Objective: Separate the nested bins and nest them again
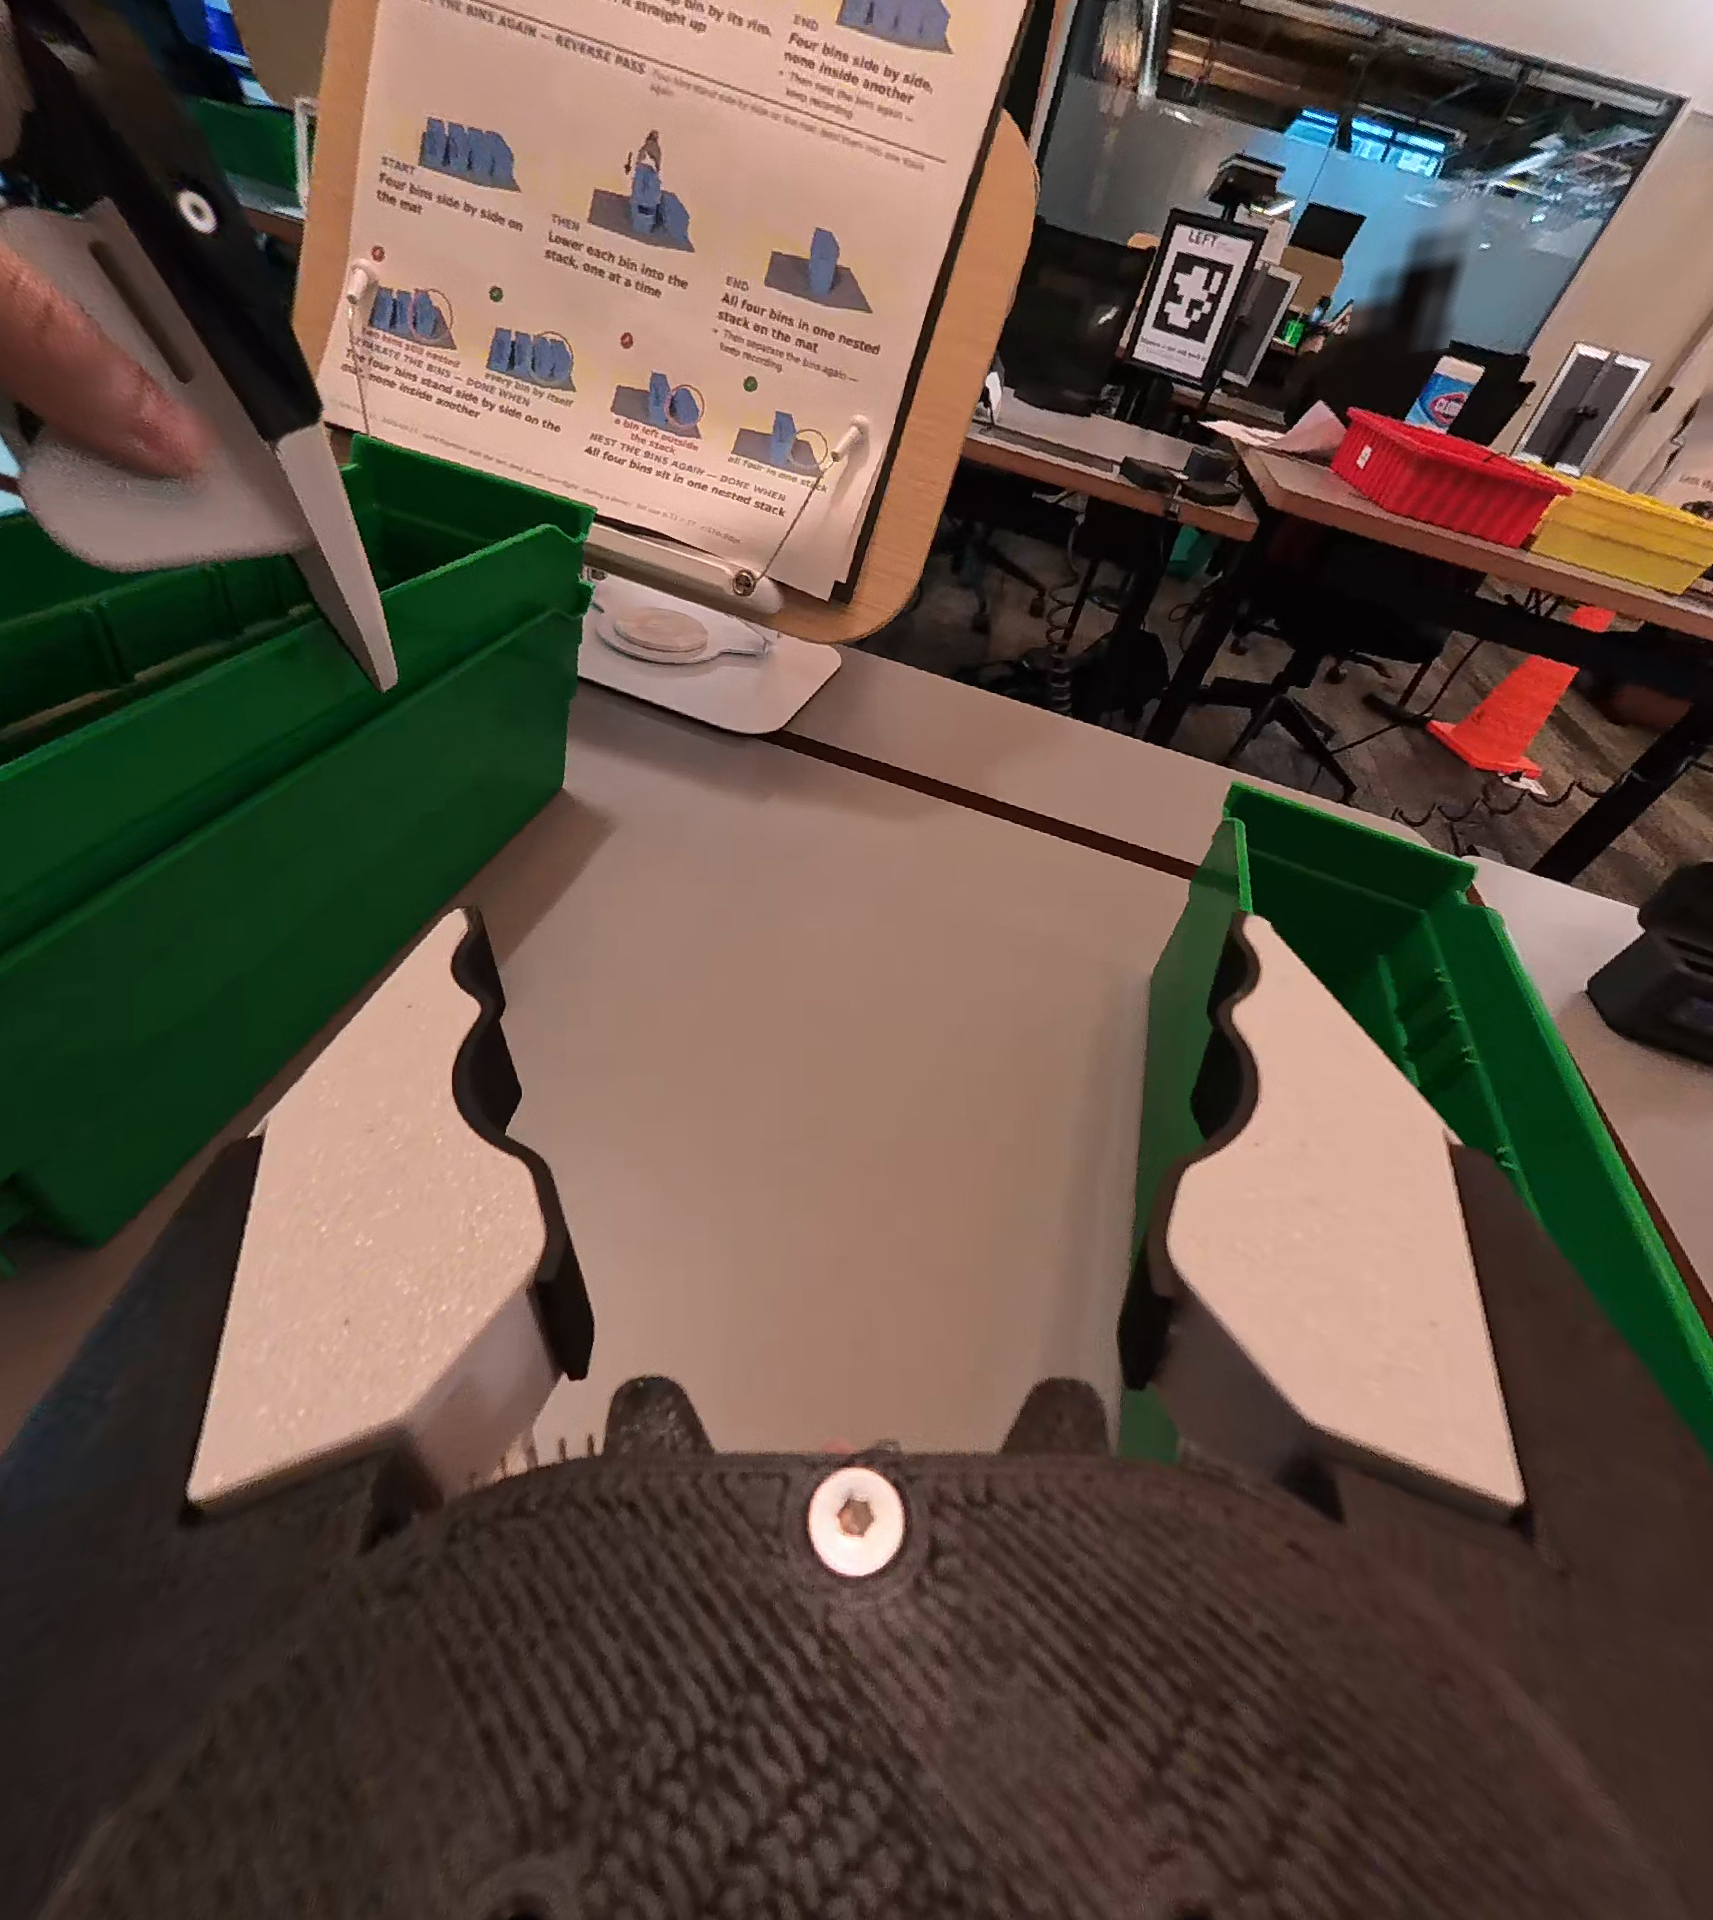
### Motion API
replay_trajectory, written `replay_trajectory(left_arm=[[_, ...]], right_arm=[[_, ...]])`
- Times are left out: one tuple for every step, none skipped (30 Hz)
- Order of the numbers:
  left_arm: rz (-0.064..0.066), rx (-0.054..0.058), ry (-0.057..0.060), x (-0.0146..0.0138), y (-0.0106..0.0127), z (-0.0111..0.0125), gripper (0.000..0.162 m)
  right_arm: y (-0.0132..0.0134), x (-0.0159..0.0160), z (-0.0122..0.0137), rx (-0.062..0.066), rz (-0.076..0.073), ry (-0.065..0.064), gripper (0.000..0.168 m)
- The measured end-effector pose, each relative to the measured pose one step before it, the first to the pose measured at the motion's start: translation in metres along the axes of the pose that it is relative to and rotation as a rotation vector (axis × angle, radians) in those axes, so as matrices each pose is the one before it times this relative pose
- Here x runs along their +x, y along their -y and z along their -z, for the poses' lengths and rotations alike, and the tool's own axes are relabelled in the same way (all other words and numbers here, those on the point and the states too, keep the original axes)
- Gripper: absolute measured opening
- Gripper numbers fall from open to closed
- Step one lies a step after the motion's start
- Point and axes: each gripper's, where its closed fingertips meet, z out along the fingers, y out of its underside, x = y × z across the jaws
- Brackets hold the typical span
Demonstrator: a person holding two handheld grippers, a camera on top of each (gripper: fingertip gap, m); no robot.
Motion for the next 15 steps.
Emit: replay_trajectory(left_arm=[[0.0012, -0.0074, 0.0088, 0.00022, -0.00033, 0.00078, 0.115], [0.0016, -0.0086, 0.0060, -0.00008, -0.00040, 0.00055, 0.114], [0.0028, -0.0083, 0.0024, -0.00022, -0.00046, 0.00046, 0.112], [0.0029, -0.0083, 0.0016, -0.00031, -0.00043, 0.00056, 0.110], [0.0009, -0.0094, 0.0024, -0.00034, -0.00060, 0.00054, 0.108], [-0.0002, -0.0087, 0.0023, -0.00017, -0.00051, 0.00050, 0.106], [0.0010, -0.0074, 0.0025, -0.00030, -0.00046, 0.00044, 0.104], [0.0015, -0.0077, 0.0029, -0.00029, -0.00064, 0.00038, 0.102], [0.0008, -0.0080, 0.0020, -0.00028, -0.00064, 0.00040, 0.101], [-0.0012, -0.0084, 0.0007, -0.00016, -0.00075, 0.00034, 0.100], [-0.0044, -0.0079, -0.0005, -0.00009, -0.00065, 0.00031, 0.099], [-0.0063, -0.0070, -0.0018, 0.00019, -0.00052, 0.00025, 0.098], [-0.0060, -0.0065, -0.0026, 0.00022, -0.00062, 0.00033, 0.098], [-0.0027, -0.0054, -0.0040, 0.00024, -0.00036, 0.00024, 0.098], [0.0006, -0.0042, -0.0076, 0.00058, -0.00008, 0.00035, 0.097]], right_arm=[[0.00001, -0.00021, 0.00000, -0.0002, 0.0006, 0.0009, 0.133], [-0.00033, -0.00016, -0.00016, -0.0013, -0.0001, 0.0005, 0.133], [-0.00083, -0.00054, -0.00036, -0.0040, 0.0008, 0.0033, 0.133], [-0.00095, -0.00053, -0.00029, -0.0051, 0.0019, 0.0028, 0.133], [-0.00080, -0.00024, -0.00024, -0.0048, 0.0029, 0.0008, 0.132], [-0.00046, -0.00007, 0.00004, -0.0035, 0.0041, -0.0003, 0.132], [-0.00021, -0.00021, -0.00009, -0.0011, 0.0051, 0.0004, 0.132], [-0.00030, -0.00045, -0.00036, -0.0011, 0.0037, 0.0026, 0.132], [-0.00093, -0.00054, -0.00056, -0.0036, 0.0004, 0.0029, 0.131], [-0.00103, -0.00051, -0.00064, -0.0045, -0.0005, 0.0024, 0.131], [-0.00086, -0.00038, -0.00053, -0.0038, 0.0004, 0.0020, 0.131], [-0.00053, -0.00023, -0.00051, -0.0023, 0.0013, 0.0004, 0.131], [-0.00043, -0.00013, -0.00036, -0.0018, 0.0011, 0.0005, 0.131], [-0.00060, -0.00058, -0.00034, -0.0032, 0.0008, 0.0032, 0.131], [-0.00042, -0.00039, -0.00042, -0.0026, 0.0002, 0.0023, 0.131]])
